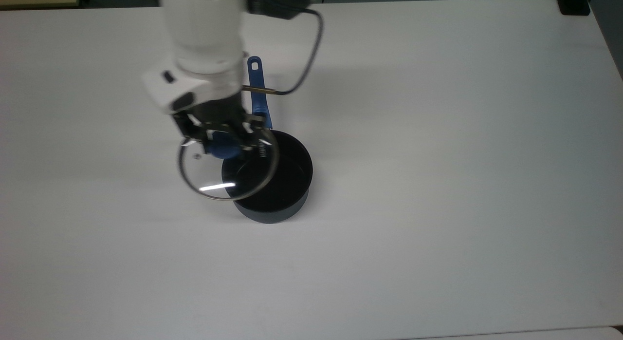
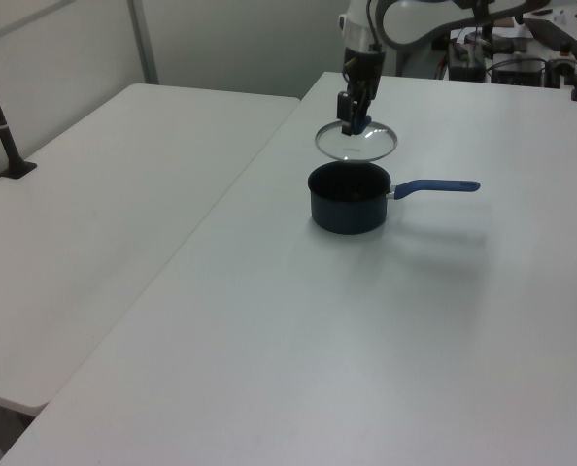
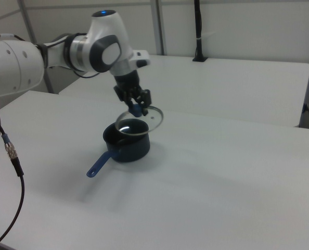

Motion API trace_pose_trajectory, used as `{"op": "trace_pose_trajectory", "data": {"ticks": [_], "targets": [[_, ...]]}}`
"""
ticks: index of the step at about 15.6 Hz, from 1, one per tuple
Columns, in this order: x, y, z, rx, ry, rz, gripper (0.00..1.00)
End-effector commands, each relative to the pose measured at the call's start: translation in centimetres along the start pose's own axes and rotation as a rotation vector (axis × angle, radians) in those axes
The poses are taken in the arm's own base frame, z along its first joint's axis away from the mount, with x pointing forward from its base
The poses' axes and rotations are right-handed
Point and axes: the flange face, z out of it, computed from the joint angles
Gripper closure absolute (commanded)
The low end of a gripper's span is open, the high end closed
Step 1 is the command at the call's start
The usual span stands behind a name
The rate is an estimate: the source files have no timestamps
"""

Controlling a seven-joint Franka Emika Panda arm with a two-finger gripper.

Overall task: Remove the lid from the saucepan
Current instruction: 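Carry the glass lid away from the saucepan and lower it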

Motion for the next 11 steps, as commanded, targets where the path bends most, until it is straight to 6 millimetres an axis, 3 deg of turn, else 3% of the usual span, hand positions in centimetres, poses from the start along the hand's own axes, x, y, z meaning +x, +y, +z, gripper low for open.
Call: {"op": "trace_pose_trajectory", "data": {"ticks": [1,3,6,8,11], "targets": [[-1.0,7.2,0.5,0.005,-0.04,-0.022,0.6],[-1.8,11.0,1.9,0.0,-0.071,-0.036,0.61],[-3.2,14.5,4.2,-0.005,-0.106,-0.041,0.62],[-4.1,15.9,5.6,-0.014,-0.113,-0.039,0.62],[-7.1,16.2,7.3,-0.01,-0.109,-0.077,0.62]]}}
